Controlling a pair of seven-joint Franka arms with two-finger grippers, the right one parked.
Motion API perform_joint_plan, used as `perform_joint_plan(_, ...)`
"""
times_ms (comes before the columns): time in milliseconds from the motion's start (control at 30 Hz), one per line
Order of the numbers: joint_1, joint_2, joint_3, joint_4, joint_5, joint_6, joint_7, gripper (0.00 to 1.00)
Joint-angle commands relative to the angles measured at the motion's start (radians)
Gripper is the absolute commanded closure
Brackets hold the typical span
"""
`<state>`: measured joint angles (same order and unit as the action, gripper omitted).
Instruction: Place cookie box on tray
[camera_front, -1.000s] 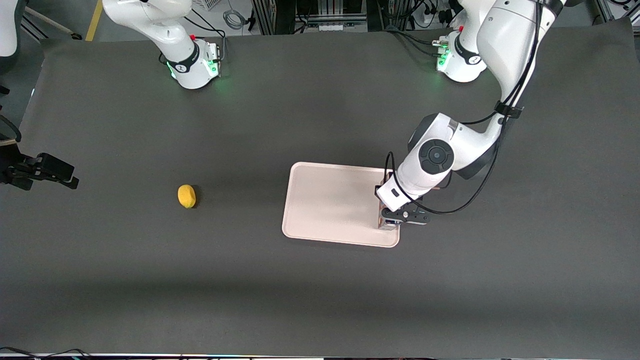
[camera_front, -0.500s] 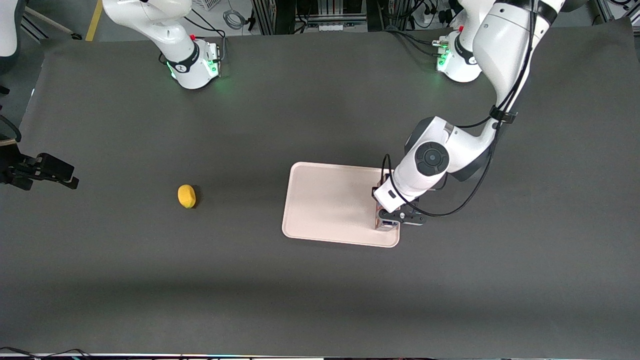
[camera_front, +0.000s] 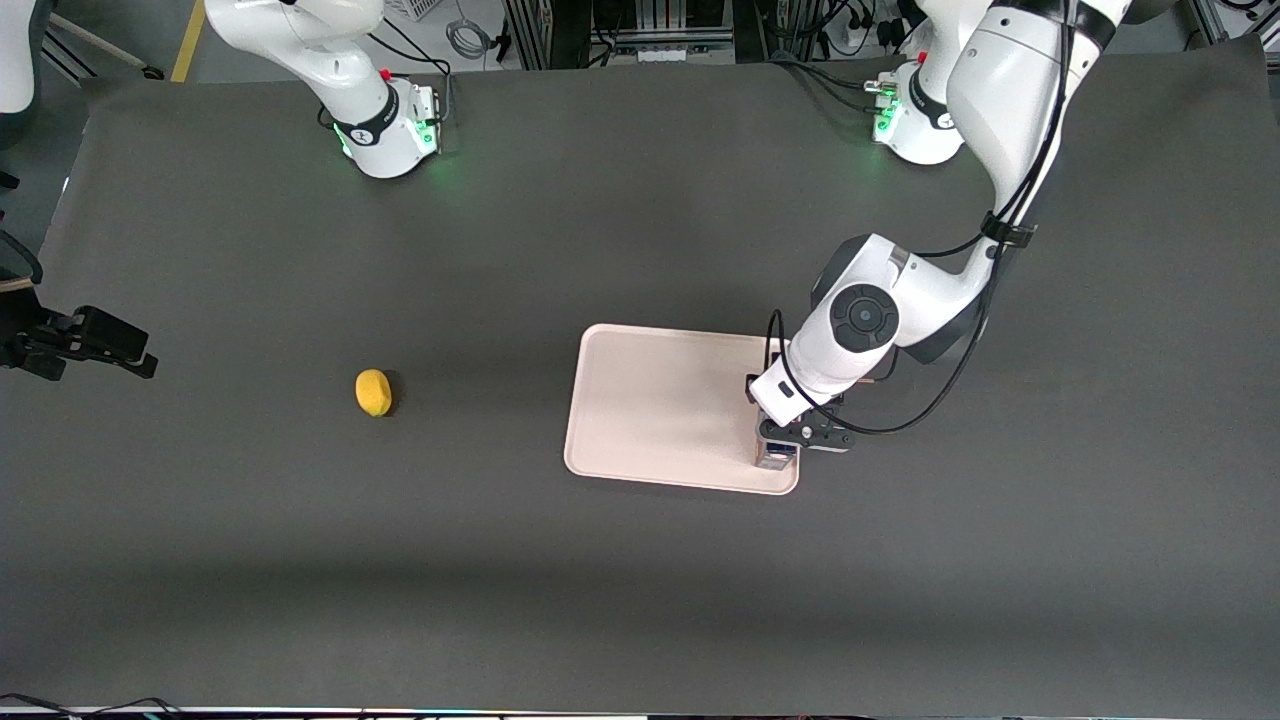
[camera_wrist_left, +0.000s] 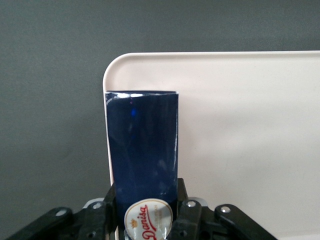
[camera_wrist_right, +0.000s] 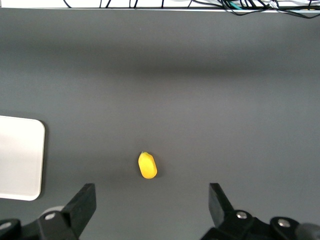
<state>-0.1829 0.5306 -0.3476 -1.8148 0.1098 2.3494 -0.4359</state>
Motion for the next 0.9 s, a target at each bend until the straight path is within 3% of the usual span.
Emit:
perform_joint_plan(0,-0.012,-0.004,0.01,-0.008,0.022,0.015,-0.032,0.04)
perform_joint_plan(33,-0.012,-0.004,0.01,-0.006,0.022,0.015,-0.032,0.0)
perform_joint_plan(600,-0.007,-0.018,0.012,0.005,0.022,0.007,-0.024,0.0)
perform_joint_plan(867,0.04,-0.113,0.012,0.009,0.013,-0.045,-0.007,0.0)
